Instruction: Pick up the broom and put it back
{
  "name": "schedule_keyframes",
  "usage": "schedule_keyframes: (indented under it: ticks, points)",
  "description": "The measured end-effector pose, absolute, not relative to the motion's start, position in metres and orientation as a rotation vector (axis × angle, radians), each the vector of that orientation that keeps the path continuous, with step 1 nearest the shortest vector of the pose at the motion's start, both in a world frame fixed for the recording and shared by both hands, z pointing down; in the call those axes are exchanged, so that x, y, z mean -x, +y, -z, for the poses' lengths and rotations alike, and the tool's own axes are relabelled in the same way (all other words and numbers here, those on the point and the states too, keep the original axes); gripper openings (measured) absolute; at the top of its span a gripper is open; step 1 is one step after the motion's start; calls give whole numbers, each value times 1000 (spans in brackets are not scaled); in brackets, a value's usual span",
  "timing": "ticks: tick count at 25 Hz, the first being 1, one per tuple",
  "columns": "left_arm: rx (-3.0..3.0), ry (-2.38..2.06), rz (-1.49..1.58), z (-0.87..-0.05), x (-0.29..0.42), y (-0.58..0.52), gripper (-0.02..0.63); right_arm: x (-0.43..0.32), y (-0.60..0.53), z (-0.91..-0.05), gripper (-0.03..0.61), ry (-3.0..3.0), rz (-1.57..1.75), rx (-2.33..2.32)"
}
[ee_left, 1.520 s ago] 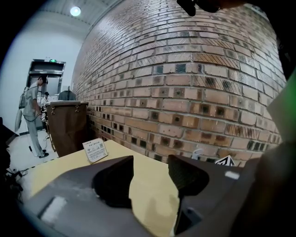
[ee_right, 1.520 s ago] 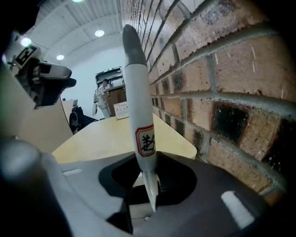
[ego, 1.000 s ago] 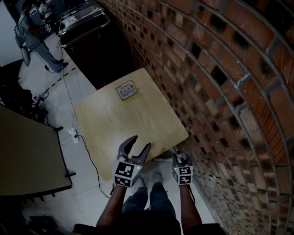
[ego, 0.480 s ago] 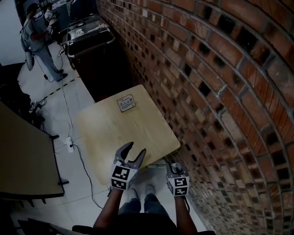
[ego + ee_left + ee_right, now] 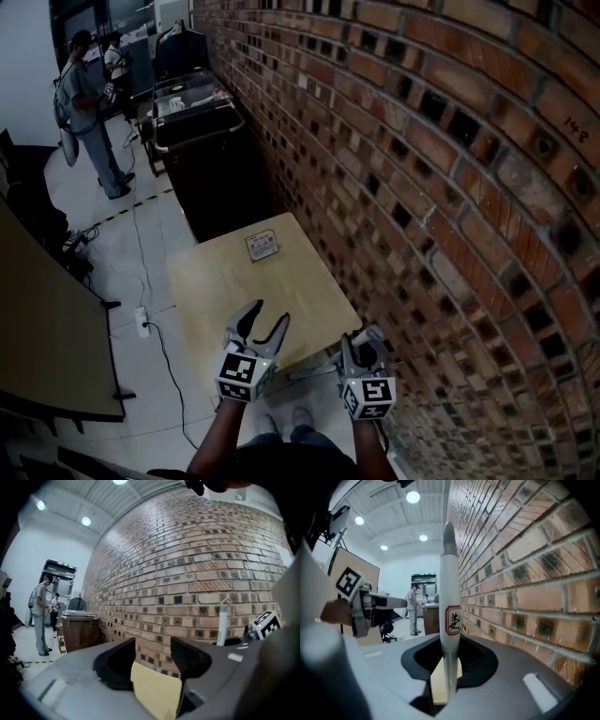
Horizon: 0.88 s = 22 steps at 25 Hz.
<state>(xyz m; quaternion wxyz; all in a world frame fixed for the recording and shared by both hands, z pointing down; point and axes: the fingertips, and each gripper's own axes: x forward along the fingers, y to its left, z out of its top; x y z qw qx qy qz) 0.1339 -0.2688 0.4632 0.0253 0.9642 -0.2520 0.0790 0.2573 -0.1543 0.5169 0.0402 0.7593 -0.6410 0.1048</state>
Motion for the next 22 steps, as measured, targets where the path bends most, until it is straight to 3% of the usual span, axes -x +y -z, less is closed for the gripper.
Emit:
schedule_keyframes:
  ticks: [11, 22]
  points:
    - [-3007, -928, -81, -405, -94, -260, 234, -223, -162, -401, 84, -2060, -90, -2438]
    - [-2955, -1113, 34, -371, -57, -266, 234, -202, -167, -352, 84, -2118, 45, -2429]
